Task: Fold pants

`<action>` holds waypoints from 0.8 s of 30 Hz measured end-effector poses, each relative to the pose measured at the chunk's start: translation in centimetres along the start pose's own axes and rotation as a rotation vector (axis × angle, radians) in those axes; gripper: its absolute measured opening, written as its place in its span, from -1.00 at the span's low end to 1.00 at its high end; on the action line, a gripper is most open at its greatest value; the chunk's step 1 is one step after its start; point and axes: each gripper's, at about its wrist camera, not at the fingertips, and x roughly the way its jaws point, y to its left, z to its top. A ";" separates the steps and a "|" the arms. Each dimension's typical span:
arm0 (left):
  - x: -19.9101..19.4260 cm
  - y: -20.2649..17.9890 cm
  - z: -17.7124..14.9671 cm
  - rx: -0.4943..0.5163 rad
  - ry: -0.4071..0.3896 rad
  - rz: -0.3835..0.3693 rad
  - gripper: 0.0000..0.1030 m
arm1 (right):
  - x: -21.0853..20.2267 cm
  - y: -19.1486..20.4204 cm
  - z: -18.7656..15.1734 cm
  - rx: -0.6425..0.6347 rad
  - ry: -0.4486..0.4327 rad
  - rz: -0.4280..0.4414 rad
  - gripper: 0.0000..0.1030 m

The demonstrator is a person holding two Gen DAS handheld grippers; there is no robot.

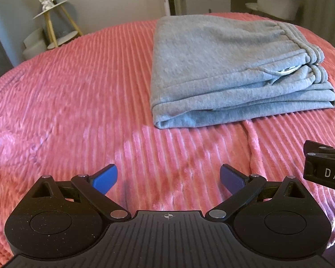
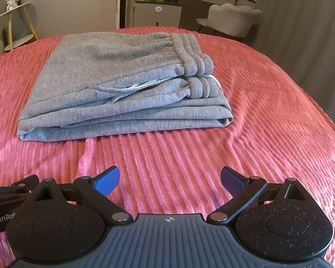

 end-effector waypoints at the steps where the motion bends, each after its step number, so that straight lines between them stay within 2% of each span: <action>1: 0.0 0.0 0.0 0.000 0.002 -0.003 0.96 | 0.0 0.0 0.0 0.000 0.001 -0.001 0.89; 24: 0.1 -0.3 -0.1 0.010 0.010 -0.007 0.96 | 0.4 -0.1 0.0 0.016 0.012 0.000 0.89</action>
